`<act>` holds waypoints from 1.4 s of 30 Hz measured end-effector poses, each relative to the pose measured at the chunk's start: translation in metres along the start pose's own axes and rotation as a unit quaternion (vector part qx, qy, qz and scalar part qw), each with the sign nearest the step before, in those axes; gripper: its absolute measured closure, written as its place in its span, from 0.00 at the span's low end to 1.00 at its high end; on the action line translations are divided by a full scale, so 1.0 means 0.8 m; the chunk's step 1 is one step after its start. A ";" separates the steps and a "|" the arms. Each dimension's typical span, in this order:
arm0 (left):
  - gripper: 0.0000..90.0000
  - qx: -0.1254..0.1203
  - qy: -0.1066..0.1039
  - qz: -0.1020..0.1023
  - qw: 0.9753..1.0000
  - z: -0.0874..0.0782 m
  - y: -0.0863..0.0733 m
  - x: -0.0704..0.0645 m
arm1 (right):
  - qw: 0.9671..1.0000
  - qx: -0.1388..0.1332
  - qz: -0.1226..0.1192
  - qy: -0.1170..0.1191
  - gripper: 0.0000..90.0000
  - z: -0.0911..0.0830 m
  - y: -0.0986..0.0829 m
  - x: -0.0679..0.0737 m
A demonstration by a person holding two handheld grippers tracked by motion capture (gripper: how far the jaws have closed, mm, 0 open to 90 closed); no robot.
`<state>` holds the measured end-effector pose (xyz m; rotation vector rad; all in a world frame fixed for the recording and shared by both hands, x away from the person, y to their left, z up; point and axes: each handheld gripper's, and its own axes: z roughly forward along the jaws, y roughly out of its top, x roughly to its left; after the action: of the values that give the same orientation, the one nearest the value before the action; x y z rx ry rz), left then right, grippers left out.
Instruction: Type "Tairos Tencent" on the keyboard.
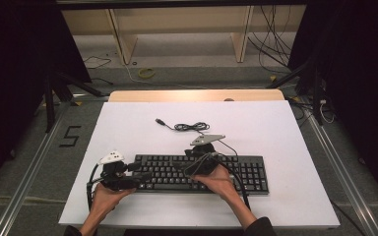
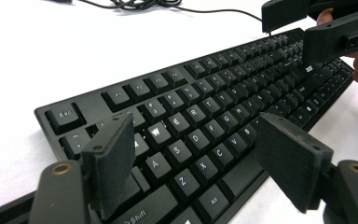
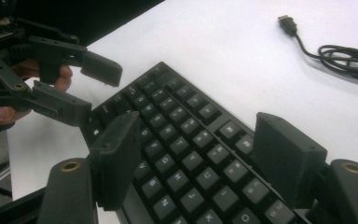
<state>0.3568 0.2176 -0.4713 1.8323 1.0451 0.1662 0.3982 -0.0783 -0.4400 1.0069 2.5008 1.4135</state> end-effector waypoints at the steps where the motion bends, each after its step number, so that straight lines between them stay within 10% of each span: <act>1: 0.31 -0.001 0.000 0.001 1.000 0.000 0.000 0.000 | 1.000 -0.001 0.003 -0.001 0.37 -0.001 -0.001 -0.001; 11: 0.43 0.006 0.011 0.003 1.000 0.005 -0.001 0.004 | 1.000 0.004 0.003 -0.002 0.36 -0.002 -0.006 -0.003; 27: 0.89 0.052 0.045 0.023 0.997 0.012 -0.003 0.008 | 1.000 0.006 0.004 -0.010 0.37 -0.003 -0.008 -0.006; 42: 0.99 0.075 0.046 0.029 0.996 0.018 -0.003 0.008 | 1.000 0.005 0.006 -0.009 0.37 -0.004 -0.008 -0.007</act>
<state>0.3672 0.2126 -0.4826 2.0077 1.0935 0.2128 0.3979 -0.0865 -0.4447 1.0340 2.4950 1.3907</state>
